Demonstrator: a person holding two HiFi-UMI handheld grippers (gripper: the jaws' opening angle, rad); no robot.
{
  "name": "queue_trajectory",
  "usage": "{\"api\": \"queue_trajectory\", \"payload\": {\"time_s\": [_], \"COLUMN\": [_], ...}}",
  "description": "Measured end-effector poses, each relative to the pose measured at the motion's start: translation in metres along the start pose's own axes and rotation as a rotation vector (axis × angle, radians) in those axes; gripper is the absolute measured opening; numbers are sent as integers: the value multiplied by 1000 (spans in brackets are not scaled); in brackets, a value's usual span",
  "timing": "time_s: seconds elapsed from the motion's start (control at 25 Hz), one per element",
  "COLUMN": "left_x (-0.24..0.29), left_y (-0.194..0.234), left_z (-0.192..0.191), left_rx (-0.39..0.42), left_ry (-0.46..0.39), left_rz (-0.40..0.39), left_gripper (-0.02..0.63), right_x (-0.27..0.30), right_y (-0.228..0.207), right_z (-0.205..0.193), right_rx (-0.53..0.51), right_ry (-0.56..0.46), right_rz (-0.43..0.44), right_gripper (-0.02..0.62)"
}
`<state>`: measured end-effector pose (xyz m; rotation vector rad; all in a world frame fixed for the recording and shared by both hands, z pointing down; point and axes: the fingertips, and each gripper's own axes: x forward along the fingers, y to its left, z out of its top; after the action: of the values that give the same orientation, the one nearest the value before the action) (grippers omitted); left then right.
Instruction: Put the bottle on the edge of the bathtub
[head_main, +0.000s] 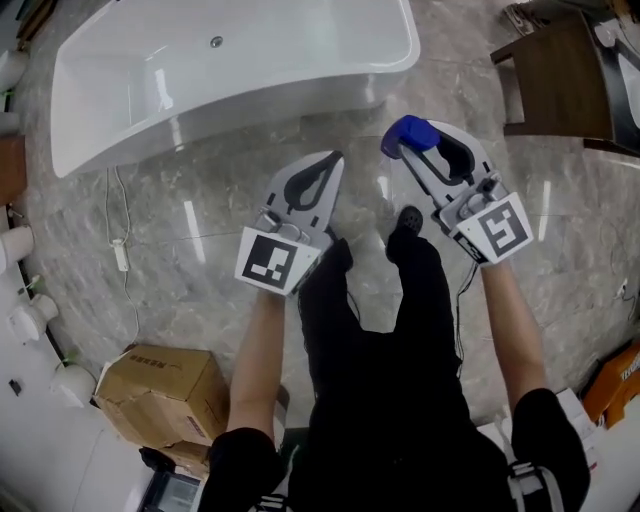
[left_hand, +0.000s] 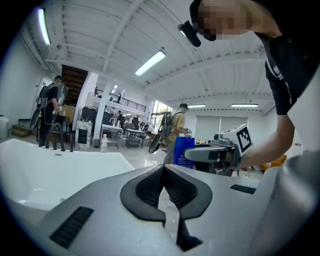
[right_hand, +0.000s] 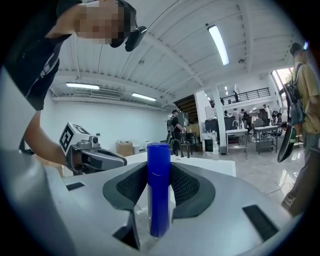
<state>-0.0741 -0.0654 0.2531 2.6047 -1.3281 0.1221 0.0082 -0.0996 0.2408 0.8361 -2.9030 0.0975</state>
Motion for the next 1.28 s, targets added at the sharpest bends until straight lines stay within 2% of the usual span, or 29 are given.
{"api": "queue_trajectory", "payload": {"time_s": [0.2,0.68,0.8,0.92,1.12,1.28], "left_x": [41,126,144,160,177,184], "left_y": [26,109,133,157,174,181], "left_z": [-94,-323,-374,-418,-476,-504], "left_rx": [25,43,74,114,124,85], "left_ry": [-8,-36,-37,-45,-24,-45], "left_rz": [2,-119,-116,-98,-78,-72], "left_gripper": [9,9,9,9,9,9], "right_x": [25,112,133,156,175,187], "right_y": [-26,-60,-71,-79,-84,-86], "right_z": [-105,-352,-414,-461,-521,-562], "right_rx": [-38,-101,-112,-132,-134,-129], "right_ry": [-9,-76,-68,-100,-115,-86], "right_rz": [31,157,187,211,252,273], "right_gripper": [138,138,138,138,138,138]}}
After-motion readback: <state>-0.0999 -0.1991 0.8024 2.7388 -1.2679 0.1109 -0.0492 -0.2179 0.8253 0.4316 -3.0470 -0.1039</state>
